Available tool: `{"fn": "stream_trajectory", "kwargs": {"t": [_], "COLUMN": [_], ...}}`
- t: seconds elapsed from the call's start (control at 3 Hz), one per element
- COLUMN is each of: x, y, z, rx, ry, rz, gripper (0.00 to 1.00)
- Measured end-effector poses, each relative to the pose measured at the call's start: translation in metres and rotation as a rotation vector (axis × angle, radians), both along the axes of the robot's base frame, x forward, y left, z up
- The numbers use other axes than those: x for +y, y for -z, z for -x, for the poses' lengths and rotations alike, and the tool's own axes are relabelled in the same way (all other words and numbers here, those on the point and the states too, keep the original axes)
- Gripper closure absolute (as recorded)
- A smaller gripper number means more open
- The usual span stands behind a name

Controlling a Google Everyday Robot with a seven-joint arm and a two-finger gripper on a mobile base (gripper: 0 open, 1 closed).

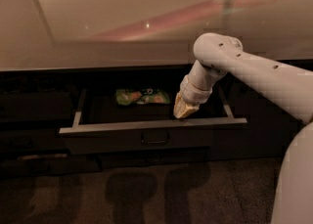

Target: Open top drawer

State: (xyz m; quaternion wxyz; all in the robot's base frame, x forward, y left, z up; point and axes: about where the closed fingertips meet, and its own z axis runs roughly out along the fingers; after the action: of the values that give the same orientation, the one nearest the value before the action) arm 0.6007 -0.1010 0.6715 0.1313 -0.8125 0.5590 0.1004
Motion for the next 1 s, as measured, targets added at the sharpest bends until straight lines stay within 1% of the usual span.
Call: {"fn": "stream_trajectory", "kwargs": {"t": [0.33,0.67,1.0], "x": [-0.004,-0.001,0.000], "y": [0.011,0.021,0.041], "z": [0.005,0.020,0.050], "rx": [0.004,0.002,0.023], "ry": [-0.010,-0.036,-0.067], "rz": [0.028,0.028,0.032], "gripper": [1.00,1.00,1.00]}}
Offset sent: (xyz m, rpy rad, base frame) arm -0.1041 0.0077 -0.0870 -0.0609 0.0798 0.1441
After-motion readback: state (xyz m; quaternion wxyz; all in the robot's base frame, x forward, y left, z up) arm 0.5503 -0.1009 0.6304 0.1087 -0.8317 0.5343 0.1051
